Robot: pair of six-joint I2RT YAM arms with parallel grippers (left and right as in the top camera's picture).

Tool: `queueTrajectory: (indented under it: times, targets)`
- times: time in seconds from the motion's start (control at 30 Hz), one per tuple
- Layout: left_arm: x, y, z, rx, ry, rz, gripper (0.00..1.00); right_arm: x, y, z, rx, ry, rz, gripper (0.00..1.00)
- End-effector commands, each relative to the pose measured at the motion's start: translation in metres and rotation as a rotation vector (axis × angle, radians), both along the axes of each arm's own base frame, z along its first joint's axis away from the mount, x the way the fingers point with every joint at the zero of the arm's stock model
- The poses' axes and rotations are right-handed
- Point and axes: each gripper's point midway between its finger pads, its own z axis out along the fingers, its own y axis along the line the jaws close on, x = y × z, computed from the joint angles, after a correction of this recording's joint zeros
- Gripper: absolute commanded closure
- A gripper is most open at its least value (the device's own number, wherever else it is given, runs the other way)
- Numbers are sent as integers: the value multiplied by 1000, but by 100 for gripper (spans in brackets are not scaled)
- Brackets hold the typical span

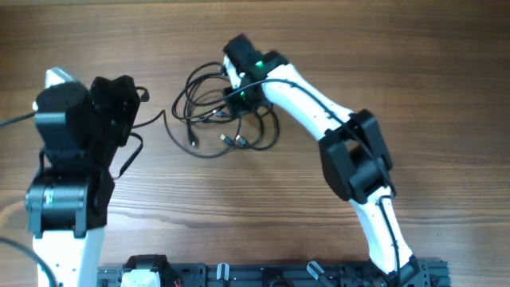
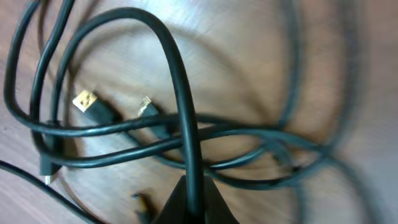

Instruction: Untangle cables

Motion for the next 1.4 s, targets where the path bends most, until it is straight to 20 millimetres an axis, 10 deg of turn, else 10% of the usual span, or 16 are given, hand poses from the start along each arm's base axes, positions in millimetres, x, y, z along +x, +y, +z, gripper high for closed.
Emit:
queueTrajectory:
  times: [0.0,0.2,0.3,0.43,0.57,0.77,0.93,1.0,1.1,1.37]
  targets:
    - [12,-7,-14,-39,43,-36,96,44,-25,125,17,-356,-22,96]
    - [22,-14,-19,-79,56,-56,96,32,-53,251,65,-618,-97,96]
    - [21,-19,-19,-94,58,-83,96,5,-64,226,20,-457,-129,96]
    - [26,-56,-18,-275,73,-203,96,-38,-26,224,187,-347,198,96]
    - [42,-122,21,-497,-33,-502,96,-14,-63,220,166,-300,-2,96]
    - [70,-238,-52,-428,87,-609,96,7,-180,194,-1,-154,-371,96]
    - [83,-308,-119,-407,148,-656,91,-2,-203,168,-112,-101,-405,95]
    - [83,-313,-138,-385,183,-663,52,-8,-205,154,-133,-66,-400,88]
    - [84,-304,-140,-299,160,-695,1,-11,-202,143,-129,-50,-358,49]
    - [91,-240,-121,-153,134,-648,0,-18,-170,132,-9,6,-200,41]
